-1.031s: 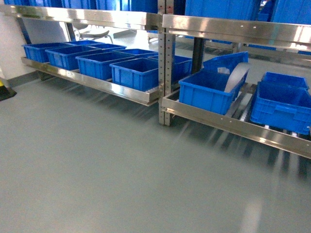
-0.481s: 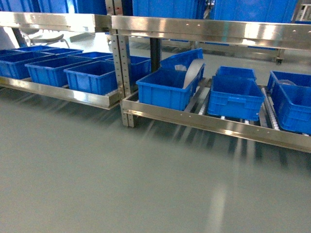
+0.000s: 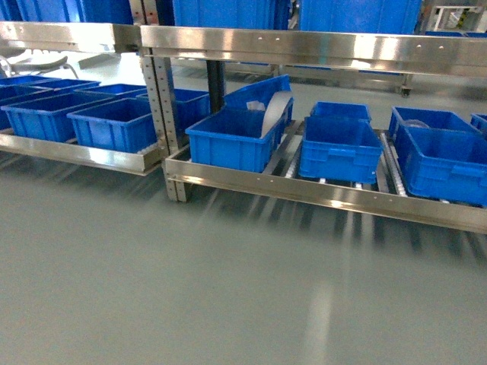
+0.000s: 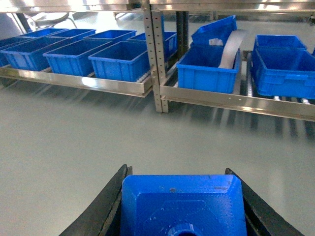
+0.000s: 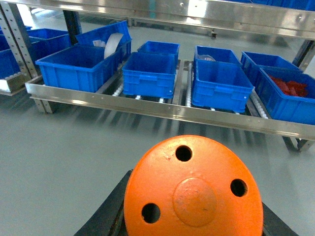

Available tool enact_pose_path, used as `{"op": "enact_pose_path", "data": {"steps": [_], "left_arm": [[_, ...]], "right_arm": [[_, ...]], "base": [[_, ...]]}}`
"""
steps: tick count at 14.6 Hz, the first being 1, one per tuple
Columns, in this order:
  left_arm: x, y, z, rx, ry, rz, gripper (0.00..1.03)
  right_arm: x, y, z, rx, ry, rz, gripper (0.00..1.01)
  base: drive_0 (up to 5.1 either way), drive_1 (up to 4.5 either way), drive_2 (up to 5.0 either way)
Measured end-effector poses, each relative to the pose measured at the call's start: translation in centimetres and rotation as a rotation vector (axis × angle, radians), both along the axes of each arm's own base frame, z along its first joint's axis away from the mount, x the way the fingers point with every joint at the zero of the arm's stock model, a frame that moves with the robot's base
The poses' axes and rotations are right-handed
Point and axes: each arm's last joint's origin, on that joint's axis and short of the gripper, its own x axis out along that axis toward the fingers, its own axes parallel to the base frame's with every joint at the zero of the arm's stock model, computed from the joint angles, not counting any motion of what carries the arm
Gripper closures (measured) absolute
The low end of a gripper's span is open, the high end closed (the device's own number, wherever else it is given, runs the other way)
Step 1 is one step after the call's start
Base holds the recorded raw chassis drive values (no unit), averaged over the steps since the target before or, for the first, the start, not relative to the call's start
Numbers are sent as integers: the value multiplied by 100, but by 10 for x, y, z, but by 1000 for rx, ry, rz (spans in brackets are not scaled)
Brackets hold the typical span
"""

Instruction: Sort blue parts and orange caps into right shelf containers

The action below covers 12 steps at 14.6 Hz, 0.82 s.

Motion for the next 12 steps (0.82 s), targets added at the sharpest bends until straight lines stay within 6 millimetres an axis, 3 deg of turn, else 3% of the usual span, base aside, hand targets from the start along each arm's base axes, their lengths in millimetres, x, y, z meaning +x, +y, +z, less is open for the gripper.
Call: {"op": "enact_pose_path", "data": {"steps": [12], "left_arm": [[0,0,0,0,0,0,58]], "right_arm": [[0,0,0,0,0,0,58]], "base": [[-154,-154,-154]]}}
